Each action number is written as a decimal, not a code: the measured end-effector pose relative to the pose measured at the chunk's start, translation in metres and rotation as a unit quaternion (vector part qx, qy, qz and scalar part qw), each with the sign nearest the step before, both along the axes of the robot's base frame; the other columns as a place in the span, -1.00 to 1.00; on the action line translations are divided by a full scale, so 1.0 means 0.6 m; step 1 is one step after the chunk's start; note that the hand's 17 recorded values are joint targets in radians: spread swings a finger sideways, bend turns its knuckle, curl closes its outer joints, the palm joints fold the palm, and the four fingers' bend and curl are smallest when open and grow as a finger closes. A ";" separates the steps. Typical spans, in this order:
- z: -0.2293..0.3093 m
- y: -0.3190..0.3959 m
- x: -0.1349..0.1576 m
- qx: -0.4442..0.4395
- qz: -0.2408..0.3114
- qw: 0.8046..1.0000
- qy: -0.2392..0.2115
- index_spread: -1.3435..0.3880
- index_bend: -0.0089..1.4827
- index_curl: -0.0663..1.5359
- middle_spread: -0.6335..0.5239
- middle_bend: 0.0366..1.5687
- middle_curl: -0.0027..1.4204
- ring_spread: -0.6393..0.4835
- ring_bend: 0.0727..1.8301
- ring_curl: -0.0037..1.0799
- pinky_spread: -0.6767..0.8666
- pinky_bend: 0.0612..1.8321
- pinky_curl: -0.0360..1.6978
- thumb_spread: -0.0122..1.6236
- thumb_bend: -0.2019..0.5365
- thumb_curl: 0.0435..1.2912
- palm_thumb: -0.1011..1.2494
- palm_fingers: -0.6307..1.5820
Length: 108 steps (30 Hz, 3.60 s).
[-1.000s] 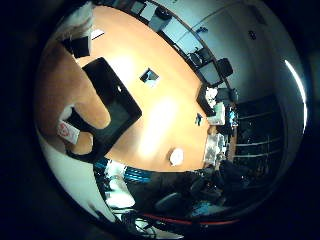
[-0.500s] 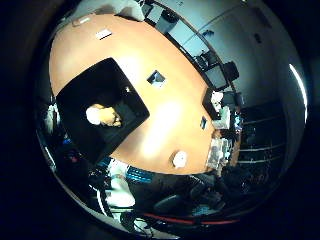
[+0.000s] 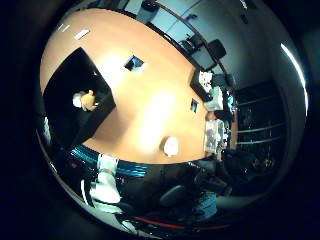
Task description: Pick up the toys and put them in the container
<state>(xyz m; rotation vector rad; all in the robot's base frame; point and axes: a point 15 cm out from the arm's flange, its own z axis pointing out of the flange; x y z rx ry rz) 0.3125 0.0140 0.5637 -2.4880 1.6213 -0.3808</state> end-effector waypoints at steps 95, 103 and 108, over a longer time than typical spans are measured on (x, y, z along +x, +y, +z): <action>-0.294 -0.574 -0.091 0.048 -0.232 0.968 0.085 0.33 0.60 0.04 -0.10 0.76 0.09 -0.27 0.46 0.43 -0.33 0.44 -0.06 0.72 -0.47 -0.61 0.40 0.56; -0.126 -0.400 -0.027 0.055 -0.161 0.985 0.006 0.34 0.61 0.03 -0.10 0.77 0.06 -0.26 0.46 0.47 -0.34 0.37 0.05 0.72 -0.47 -0.64 0.42 0.57; -0.059 -0.256 -0.004 0.093 -0.115 0.989 -0.024 0.34 0.61 0.02 -0.10 0.78 0.05 -0.26 0.45 0.49 -0.34 0.34 0.11 0.71 -0.47 -0.65 0.43 0.57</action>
